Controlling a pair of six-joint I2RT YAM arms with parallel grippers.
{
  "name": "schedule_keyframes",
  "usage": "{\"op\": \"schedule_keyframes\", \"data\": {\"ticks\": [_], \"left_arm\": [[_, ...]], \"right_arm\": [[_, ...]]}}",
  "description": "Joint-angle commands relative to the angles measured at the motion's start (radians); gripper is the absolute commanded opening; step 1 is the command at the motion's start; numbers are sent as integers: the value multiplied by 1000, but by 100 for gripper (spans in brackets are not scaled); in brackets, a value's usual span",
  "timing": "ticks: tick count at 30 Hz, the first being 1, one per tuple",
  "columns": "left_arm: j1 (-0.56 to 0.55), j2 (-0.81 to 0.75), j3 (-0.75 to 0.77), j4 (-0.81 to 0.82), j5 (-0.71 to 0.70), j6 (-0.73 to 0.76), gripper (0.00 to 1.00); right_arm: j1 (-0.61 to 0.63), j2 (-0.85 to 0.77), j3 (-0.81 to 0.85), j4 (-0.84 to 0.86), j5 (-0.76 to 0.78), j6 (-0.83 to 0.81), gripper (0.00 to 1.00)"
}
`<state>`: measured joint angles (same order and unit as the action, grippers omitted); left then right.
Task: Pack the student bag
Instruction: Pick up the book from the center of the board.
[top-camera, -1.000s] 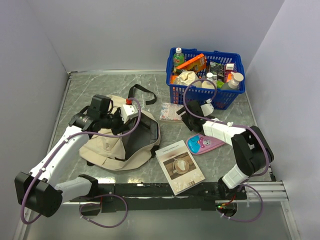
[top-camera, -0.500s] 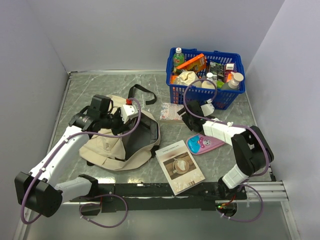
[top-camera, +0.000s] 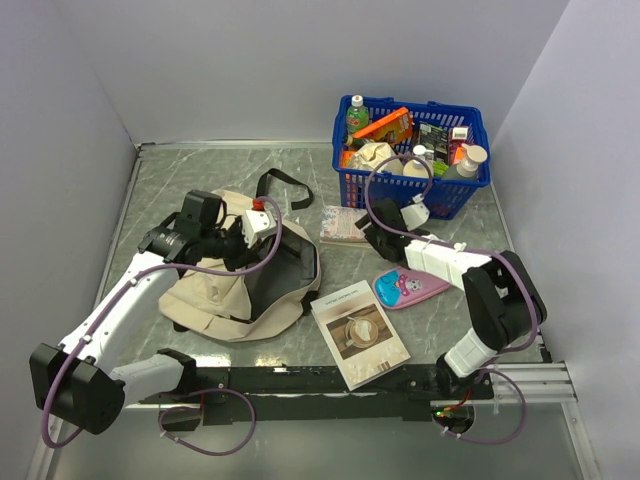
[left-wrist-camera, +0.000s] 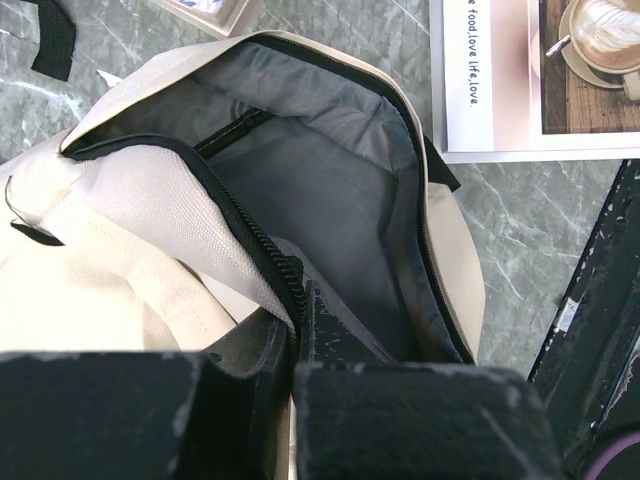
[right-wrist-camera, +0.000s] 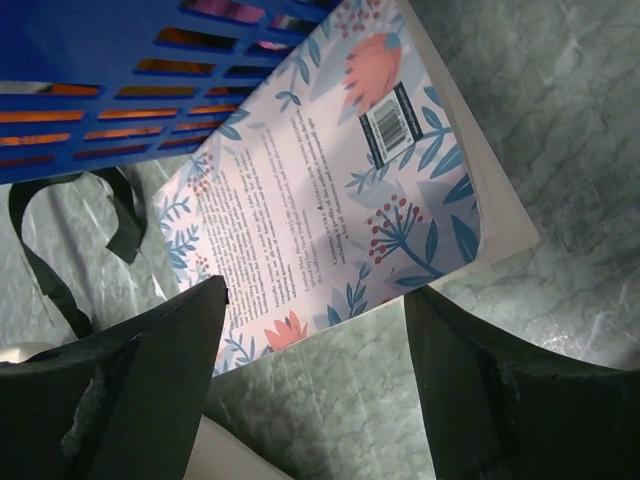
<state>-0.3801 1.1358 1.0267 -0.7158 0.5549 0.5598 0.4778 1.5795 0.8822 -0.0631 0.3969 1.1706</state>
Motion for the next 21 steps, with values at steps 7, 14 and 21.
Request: {"op": "schedule_keyframes", "data": {"ticks": [7,14,21], "left_arm": [[-6,-22,6,1,65,-12,1],[-5,-25,1,-13,62,-1,1],[-8,-33,-11,-13,71,-5,1]], "right_arm": [[-5,63,-20,-29,37,61,77],[-4,13,-5,17,117,9,68],[-4,10,5,60,140,-34,68]]}}
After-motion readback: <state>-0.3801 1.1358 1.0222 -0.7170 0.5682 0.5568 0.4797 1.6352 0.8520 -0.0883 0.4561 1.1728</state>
